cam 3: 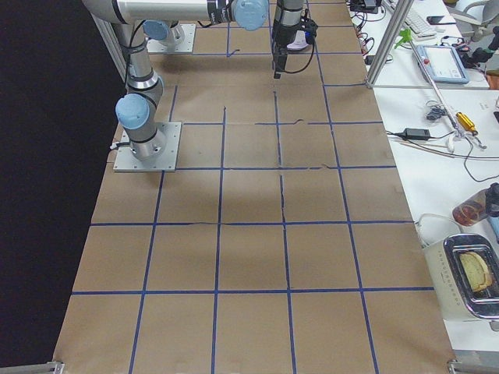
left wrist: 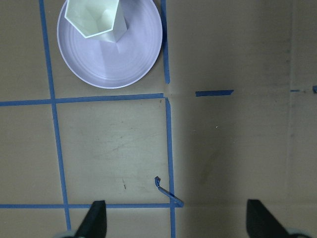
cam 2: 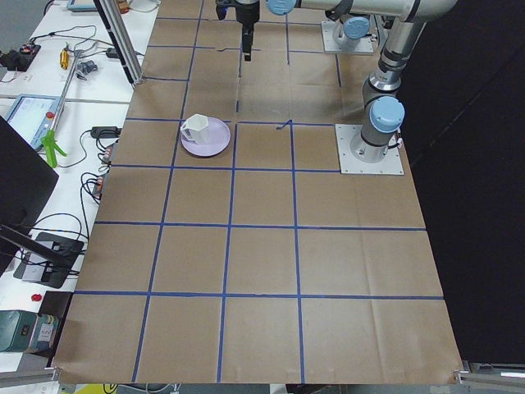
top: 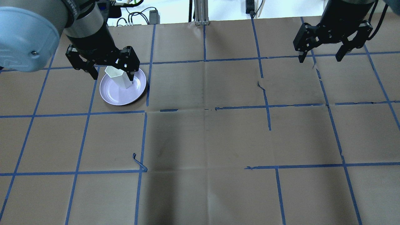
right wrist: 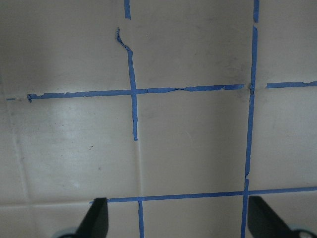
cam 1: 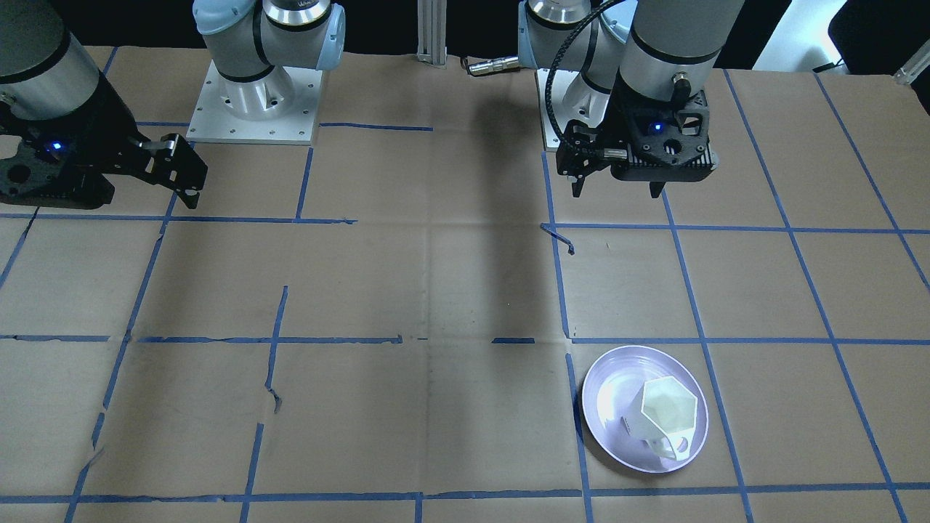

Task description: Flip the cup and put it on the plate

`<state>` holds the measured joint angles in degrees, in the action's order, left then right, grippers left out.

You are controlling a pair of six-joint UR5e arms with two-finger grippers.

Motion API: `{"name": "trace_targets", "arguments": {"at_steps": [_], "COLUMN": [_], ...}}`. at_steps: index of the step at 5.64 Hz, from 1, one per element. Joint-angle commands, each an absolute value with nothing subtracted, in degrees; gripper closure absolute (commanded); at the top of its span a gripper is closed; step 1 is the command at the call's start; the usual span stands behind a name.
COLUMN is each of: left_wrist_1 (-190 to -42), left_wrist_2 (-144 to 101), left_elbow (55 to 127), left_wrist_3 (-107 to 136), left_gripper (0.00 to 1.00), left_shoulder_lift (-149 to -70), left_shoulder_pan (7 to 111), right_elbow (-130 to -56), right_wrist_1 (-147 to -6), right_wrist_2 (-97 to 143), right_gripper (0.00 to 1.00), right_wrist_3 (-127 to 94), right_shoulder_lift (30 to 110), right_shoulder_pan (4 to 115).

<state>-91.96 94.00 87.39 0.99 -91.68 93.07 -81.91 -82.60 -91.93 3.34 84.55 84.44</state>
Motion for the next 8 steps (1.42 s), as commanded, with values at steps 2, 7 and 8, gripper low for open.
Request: {"name": "trace_targets", "arguments": {"at_steps": [2,7,8], "left_wrist_1": [-91.9,-91.6,-91.6], "left_wrist_2": [92.4,89.3,89.3], "left_elbow": [87.2,87.2,87.1], "left_wrist_3": [-0.1,0.2,0.2], "left_gripper": [0.01,0.01,0.01], "left_shoulder_lift": [-91.6,-91.1,-91.1], "left_shoulder_pan": [91.8,91.9,91.9], "right_elbow": [-81.9,-81.9,-81.9], "right_wrist_1": [-82.5,-82.5,-82.6], "right_wrist_2": [-91.9,-91.9,-91.9], "right_gripper": [0.0,0.0,0.0], "right_wrist_3": [3.3,3.3,3.3], "right_shoulder_lift": [84.6,84.6,84.6], "right_shoulder_pan": [84.5,84.4,84.5]}}
